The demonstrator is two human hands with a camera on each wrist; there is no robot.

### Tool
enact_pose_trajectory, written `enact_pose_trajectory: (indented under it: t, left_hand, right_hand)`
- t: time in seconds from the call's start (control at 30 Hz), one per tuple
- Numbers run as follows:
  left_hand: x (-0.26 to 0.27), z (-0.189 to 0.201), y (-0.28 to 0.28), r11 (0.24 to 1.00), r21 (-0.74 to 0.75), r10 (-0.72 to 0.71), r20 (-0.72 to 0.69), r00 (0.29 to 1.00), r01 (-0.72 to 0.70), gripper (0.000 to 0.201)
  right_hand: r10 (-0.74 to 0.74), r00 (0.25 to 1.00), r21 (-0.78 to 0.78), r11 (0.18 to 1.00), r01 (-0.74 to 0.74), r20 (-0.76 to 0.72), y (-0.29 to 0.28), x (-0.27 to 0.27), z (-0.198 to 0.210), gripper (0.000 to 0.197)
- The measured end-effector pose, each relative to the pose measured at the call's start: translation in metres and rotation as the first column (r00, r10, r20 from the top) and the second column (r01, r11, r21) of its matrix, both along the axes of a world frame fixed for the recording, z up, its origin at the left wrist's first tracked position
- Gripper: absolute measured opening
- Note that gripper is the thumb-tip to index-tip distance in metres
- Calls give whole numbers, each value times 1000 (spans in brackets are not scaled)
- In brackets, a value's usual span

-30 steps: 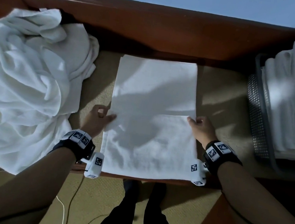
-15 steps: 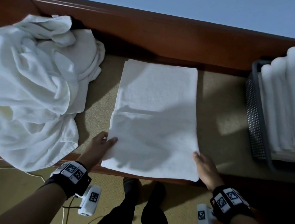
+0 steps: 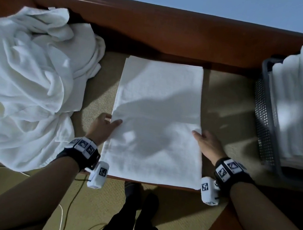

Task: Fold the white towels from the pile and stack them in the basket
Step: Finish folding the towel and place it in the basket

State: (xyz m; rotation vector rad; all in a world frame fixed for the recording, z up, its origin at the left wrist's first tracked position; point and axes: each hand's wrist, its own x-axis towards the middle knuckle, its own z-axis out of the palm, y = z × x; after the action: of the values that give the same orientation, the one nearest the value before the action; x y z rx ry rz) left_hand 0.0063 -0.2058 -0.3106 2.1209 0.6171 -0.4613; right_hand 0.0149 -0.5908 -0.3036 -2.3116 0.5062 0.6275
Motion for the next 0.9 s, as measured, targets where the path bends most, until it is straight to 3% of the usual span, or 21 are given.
enact_pose_trajectory:
  t: [0.07,0.2,0.3,0.37,0.47,0.53,0.6,0.67,0.73,0.83,0.9]
  left_hand:
    - [13,-2,-1,999,-18,43,40,998,-43,47]
    - [22,-2,-2,996,84,15,68,998,-21,37]
    - [14,4,-12,985,173,-33,84,996,18,50]
    - [-3,13,-22,956,255,-186,138,973,146,61]
    - [-48,19,-40,839,377,-495,226,839,393,74]
    - [-89,12,-53,737,368,-657,191,730,567,83]
    - [-129,-1,-61,600,383,-787,130,603,702,97]
    - [-152,-17,-64,444,487,-878,70,473,752,115]
    - [-152,-25,-61,397,568,-891,49,451,721,122]
    - [-134,-29,-48,463,592,-857,110,503,659,117]
    - [-128,-32,-35,437,591,-868,78,491,678,119]
  right_hand:
    - [58,998,-17,998,-57,27,-2,14,-3,31]
    - [56,996,-88,995,-49,70,-2,22,-5,42]
    - [-31,999,-77,996,34,39,2,12,-4,41]
    - [36,994,-153,988,-20,104,6,-3,3,54]
    - [294,921,-264,938,-226,255,19,-44,11,67]
    - [498,798,-254,865,-432,338,33,-85,8,80]
    - [689,654,-293,725,-623,313,49,-125,4,98]
    - [818,548,-350,572,-742,174,65,-151,-8,119]
    - [859,501,-427,496,-756,110,82,-159,-17,132]
    - [836,529,-468,529,-707,147,84,-150,-32,135]
    - [808,568,-479,564,-673,153,70,-146,-37,129]
